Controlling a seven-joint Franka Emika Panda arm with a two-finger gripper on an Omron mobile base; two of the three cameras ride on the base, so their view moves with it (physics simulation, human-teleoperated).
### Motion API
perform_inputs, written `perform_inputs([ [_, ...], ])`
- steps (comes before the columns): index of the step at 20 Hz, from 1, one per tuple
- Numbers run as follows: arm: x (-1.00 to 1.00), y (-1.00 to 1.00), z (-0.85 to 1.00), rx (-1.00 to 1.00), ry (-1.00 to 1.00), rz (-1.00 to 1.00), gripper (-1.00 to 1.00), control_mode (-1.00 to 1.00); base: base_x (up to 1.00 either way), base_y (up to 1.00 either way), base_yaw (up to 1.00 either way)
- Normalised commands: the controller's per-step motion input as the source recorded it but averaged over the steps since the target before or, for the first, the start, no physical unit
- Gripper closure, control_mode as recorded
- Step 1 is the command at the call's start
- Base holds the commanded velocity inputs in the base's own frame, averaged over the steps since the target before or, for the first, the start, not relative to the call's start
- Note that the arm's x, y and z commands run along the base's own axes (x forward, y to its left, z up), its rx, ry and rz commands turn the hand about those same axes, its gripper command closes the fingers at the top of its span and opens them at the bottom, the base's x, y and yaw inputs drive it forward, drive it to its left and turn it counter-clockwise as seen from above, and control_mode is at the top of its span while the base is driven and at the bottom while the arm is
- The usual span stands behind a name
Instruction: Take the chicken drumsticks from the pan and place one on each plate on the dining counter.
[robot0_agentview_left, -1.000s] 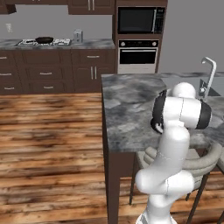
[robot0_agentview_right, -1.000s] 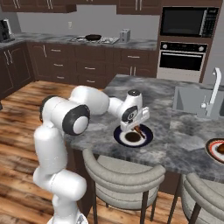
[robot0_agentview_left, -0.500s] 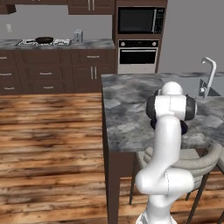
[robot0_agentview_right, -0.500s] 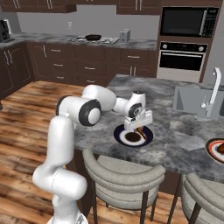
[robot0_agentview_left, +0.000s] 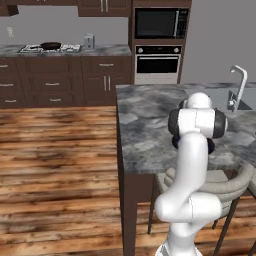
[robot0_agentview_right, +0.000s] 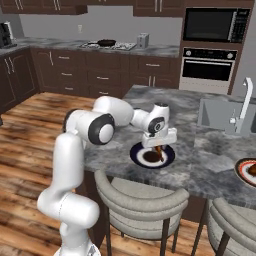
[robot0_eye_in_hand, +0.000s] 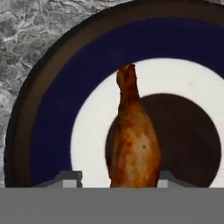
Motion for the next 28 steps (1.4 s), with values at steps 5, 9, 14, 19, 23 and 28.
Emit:
perform_inputs([
  [5, -0.61, 0.58, 0.28, -0.02, -0.33, -0.21, -1.0, -1.0, 0.0, 0.0, 0.0],
  [9, -0.44, 0.74, 0.68, -0.06, -0.47, -0.18, -1.0, -1.0, 0.0, 0.0, 0.0],
  [14, -0.58, 0.55, 1.0, -0.03, -0.49, -0.15, -1.0, -1.0, 0.0, 0.0, 0.0],
  [19, -0.99, 0.44, 0.86, -0.09, -0.42, -0.13, -1.0, -1.0, 0.0, 0.0, 0.0],
  [23, -1.0, 0.49, 0.46, -0.19, -0.32, -0.08, -1.0, -1.0, 0.0, 0.0, 0.0],
  [28, -1.0, 0.69, 0.41, -0.36, -0.08, -0.01, -1.0, -1.0, 0.0, 0.0, 0.0],
])
